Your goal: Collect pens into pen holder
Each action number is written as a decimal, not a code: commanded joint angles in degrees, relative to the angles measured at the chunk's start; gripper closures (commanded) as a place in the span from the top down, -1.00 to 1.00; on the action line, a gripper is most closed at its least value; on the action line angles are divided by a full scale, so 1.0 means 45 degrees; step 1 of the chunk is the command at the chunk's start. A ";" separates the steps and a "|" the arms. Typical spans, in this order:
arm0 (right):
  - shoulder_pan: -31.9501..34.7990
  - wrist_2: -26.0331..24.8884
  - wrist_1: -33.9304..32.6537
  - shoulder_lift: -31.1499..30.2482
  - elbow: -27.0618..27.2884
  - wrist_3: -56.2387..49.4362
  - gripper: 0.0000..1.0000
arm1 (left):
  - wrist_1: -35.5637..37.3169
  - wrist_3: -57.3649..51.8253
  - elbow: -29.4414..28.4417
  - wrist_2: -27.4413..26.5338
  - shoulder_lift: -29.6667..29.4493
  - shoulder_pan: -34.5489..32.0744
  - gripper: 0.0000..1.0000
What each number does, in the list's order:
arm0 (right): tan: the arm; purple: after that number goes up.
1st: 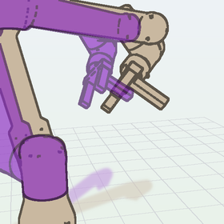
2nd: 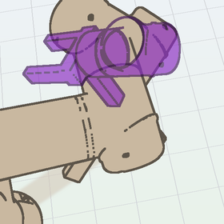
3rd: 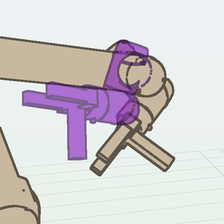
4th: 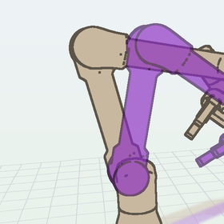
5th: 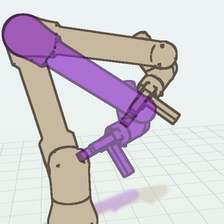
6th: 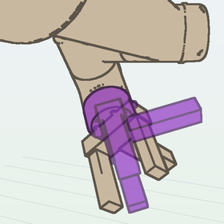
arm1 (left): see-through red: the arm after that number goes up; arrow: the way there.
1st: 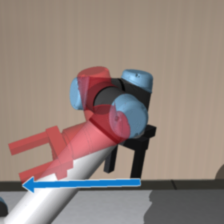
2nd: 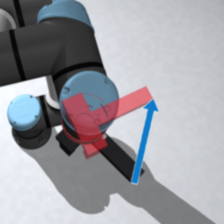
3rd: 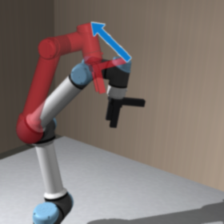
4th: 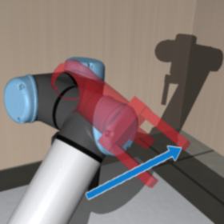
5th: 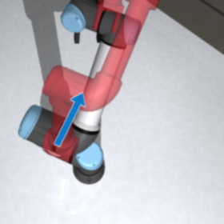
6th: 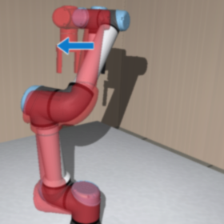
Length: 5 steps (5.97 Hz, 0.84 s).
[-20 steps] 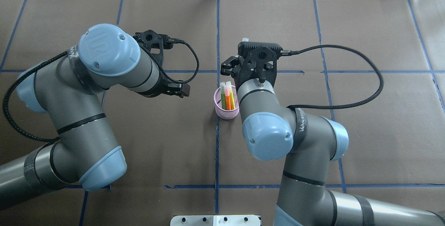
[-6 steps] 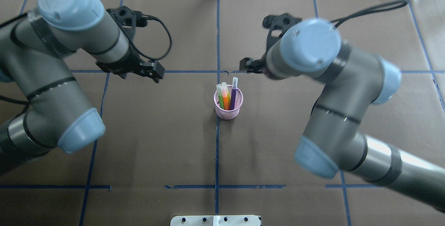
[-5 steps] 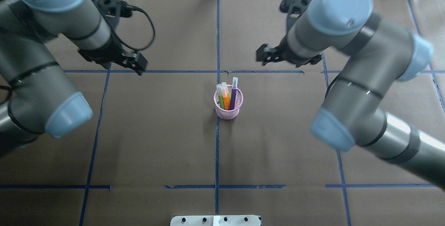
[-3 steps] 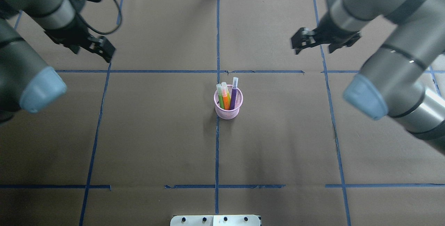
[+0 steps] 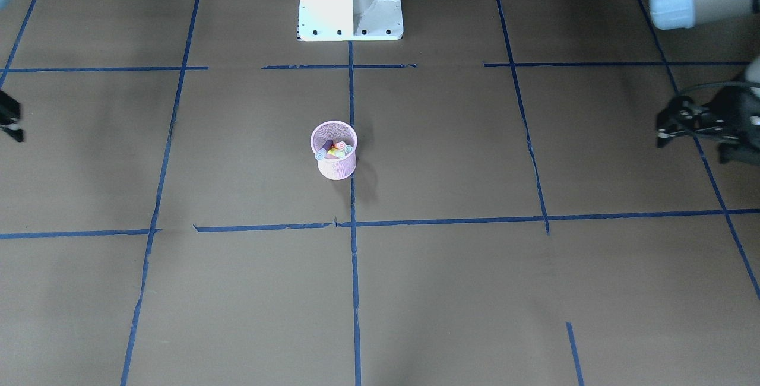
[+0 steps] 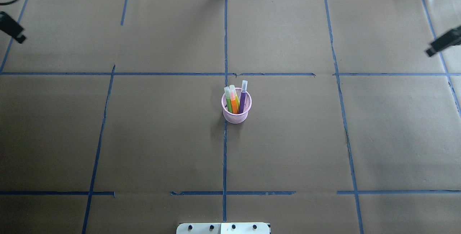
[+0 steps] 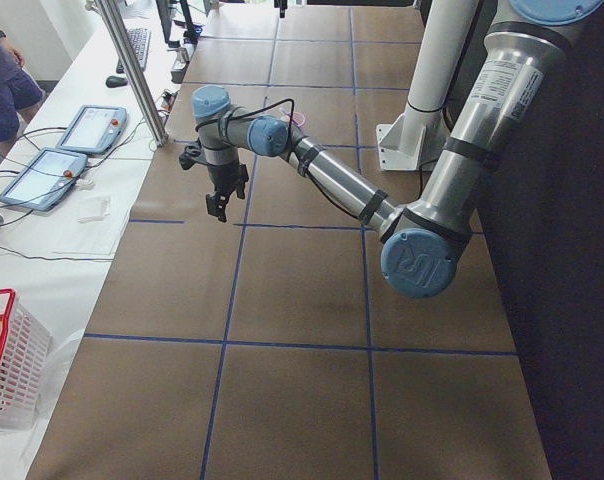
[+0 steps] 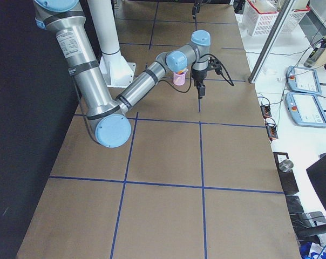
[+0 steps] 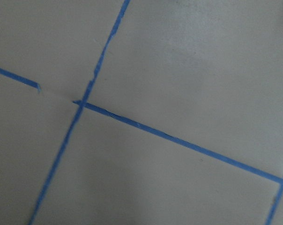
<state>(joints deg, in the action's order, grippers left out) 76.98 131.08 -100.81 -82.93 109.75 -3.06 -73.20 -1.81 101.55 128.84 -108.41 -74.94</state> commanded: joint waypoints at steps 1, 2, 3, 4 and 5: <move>0.2473 0.0519 0.0019 -0.2108 -0.0870 -0.4247 1.00 | -0.0099 -0.1413 -0.0515 0.0876 0.1542 -0.2126 1.00; 0.2870 0.0500 0.0038 -0.3162 -0.0932 -0.4029 0.99 | -0.0255 -0.1317 -0.0477 0.0978 0.2827 -0.2639 1.00; 0.2874 0.0519 0.0039 -0.3559 -0.0913 -0.3330 0.99 | -0.0334 -0.0968 -0.0438 0.0959 0.3362 -0.2664 1.00; 0.2874 0.0519 0.0039 -0.3659 -0.0913 -0.3091 0.99 | -0.0509 -0.0984 -0.0302 0.0959 0.3928 -0.2664 1.00; 0.2874 0.0519 0.0039 -0.3660 -0.0913 -0.2818 1.00 | -0.1168 -0.1004 -0.0243 0.0979 0.4552 -0.2664 1.00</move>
<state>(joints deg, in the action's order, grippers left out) 89.85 133.41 -100.64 -99.07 105.66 -17.02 -76.24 -6.35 100.12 133.17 -90.69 -86.85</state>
